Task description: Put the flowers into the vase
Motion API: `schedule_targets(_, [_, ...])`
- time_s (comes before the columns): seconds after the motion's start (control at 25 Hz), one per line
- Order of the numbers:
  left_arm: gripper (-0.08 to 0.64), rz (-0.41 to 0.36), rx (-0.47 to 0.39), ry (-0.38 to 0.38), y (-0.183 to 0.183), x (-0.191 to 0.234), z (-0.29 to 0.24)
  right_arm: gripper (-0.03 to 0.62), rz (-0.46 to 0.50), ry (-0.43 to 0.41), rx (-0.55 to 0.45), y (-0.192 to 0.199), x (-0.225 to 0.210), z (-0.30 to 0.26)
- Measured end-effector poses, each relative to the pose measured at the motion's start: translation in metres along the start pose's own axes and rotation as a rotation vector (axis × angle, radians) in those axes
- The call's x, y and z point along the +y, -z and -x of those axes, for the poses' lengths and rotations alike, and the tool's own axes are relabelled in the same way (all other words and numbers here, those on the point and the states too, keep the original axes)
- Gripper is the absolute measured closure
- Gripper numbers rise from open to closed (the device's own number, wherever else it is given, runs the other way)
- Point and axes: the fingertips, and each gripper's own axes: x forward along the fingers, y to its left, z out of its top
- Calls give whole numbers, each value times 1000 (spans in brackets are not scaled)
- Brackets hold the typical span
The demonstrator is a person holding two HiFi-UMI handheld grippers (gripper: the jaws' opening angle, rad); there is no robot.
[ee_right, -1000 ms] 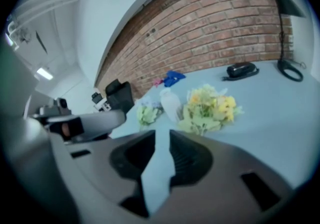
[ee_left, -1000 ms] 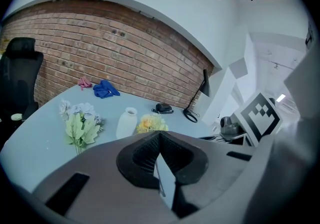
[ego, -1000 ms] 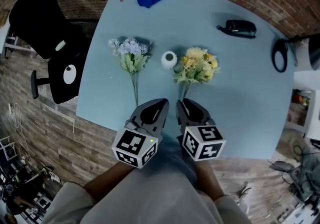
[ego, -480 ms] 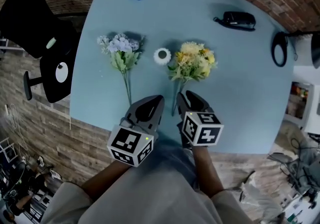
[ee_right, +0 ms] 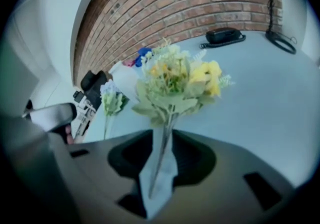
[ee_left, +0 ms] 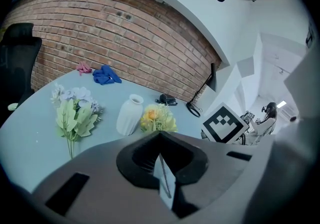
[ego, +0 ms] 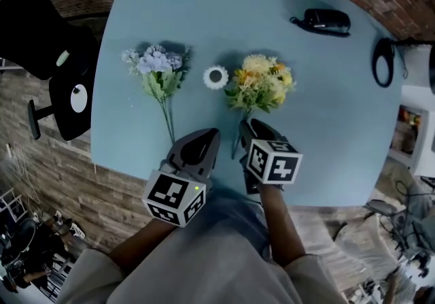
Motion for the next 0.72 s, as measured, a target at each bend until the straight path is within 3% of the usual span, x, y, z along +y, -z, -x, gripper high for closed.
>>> schedule_targets(0.72, [540, 59, 35, 8, 5, 14, -15, 468, -122, -35, 103, 0, -9, -25])
